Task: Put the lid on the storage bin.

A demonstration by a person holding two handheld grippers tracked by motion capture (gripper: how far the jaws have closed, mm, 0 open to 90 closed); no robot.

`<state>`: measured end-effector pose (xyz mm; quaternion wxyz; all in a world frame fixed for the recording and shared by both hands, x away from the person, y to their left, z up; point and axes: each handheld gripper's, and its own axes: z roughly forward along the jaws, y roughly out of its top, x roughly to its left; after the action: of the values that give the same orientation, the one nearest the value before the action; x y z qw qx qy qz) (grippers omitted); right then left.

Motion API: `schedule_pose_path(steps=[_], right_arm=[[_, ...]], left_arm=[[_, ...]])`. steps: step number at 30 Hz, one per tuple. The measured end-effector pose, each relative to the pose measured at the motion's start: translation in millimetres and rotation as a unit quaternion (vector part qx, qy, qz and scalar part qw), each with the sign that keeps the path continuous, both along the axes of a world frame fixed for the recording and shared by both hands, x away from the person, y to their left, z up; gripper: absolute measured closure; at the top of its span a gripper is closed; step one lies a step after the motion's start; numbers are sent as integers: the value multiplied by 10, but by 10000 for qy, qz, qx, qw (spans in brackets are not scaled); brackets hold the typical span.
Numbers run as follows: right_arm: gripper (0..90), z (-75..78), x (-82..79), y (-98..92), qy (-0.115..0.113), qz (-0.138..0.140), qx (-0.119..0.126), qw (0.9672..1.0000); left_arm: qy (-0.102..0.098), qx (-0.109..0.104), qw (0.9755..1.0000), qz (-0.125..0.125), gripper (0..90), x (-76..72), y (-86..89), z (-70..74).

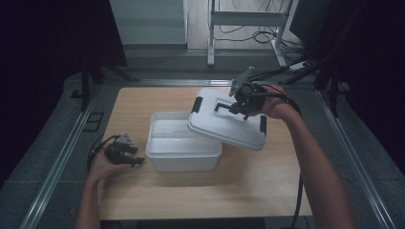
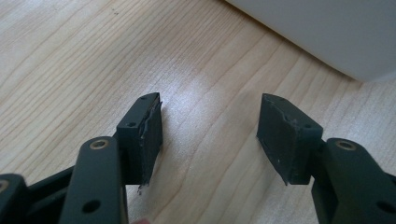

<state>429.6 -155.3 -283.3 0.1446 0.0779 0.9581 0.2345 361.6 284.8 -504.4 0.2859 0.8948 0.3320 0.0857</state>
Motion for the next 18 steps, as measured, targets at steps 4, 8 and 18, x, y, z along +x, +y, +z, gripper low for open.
schedule_pose_path(steps=[4,8,18], right_arm=[[838,-31,-16,139,6,87,-42,10000],[838,-49,-34,289,-1,228,-92,9997],[839,-68,-79,735,35,582,-127,9982]], left_arm=[[4,9,10000,-13,402,-2,-1,2],[4,8,10000,-32,401,-1,2,2],[6,-9,10000,-40,399,-9,18,0]])
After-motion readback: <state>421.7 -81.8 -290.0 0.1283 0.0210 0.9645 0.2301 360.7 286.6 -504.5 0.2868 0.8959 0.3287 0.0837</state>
